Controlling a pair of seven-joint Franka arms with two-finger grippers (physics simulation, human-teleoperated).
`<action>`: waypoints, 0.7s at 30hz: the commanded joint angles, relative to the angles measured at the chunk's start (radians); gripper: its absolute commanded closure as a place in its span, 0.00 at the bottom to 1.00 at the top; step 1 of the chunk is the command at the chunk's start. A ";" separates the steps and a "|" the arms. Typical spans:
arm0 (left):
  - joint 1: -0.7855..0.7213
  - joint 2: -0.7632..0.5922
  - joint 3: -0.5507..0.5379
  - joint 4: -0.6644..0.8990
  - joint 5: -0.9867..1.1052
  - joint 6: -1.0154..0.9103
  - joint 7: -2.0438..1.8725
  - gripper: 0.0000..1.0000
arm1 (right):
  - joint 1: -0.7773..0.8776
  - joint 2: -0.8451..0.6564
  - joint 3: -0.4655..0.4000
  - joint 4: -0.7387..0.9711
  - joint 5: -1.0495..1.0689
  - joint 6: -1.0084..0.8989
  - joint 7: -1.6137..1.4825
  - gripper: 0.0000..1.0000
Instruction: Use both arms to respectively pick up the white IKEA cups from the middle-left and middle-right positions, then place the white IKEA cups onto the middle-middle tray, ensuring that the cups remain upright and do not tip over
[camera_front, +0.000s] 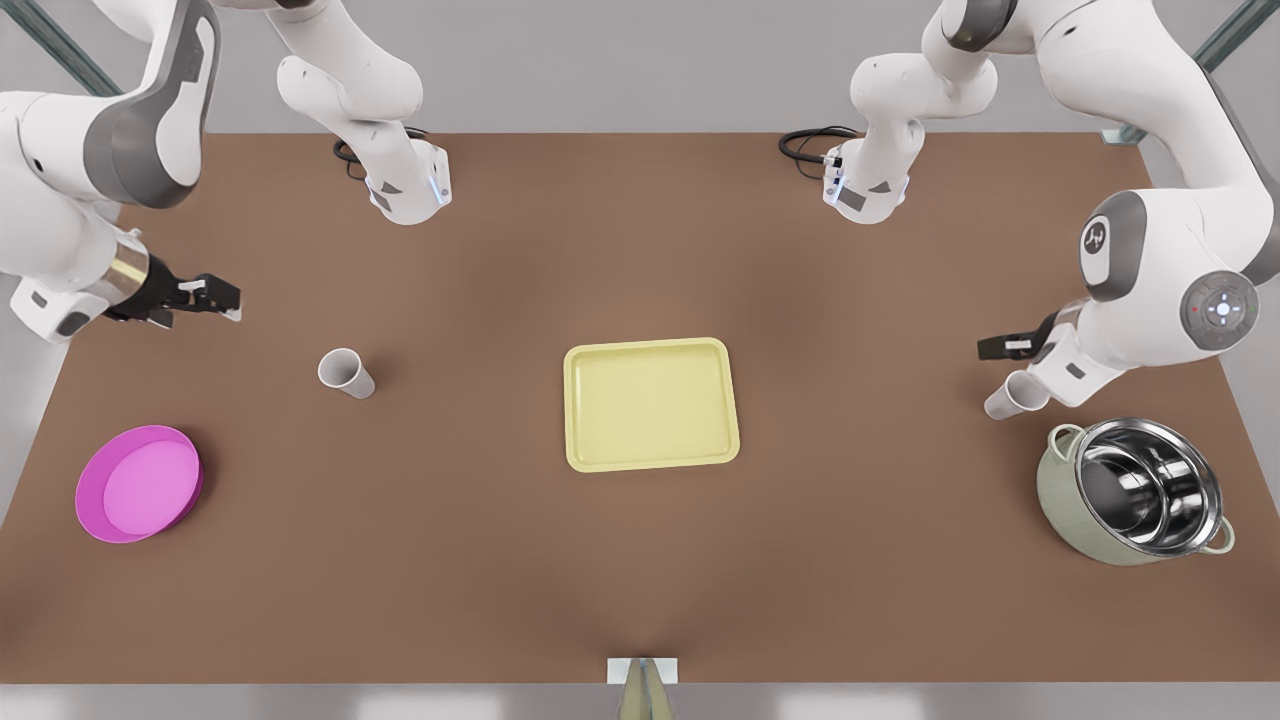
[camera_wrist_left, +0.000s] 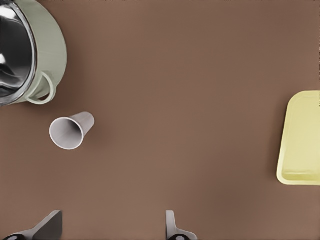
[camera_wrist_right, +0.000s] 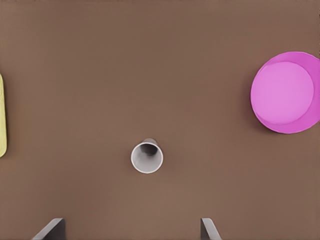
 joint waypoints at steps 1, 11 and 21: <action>0.000 -0.001 0.000 0.000 -0.002 0.046 -0.025 0.00 | 0.009 -0.005 0.000 -0.005 0.001 0.028 0.014 0.00; 0.123 0.148 0.321 -0.331 -0.007 0.620 0.463 0.00 | 0.009 0.030 -0.003 -0.293 -0.010 0.330 0.011 0.00; 0.173 0.207 0.339 -0.495 -0.202 0.772 0.460 0.00 | -0.035 0.179 -0.003 -0.402 -0.001 0.553 0.017 0.00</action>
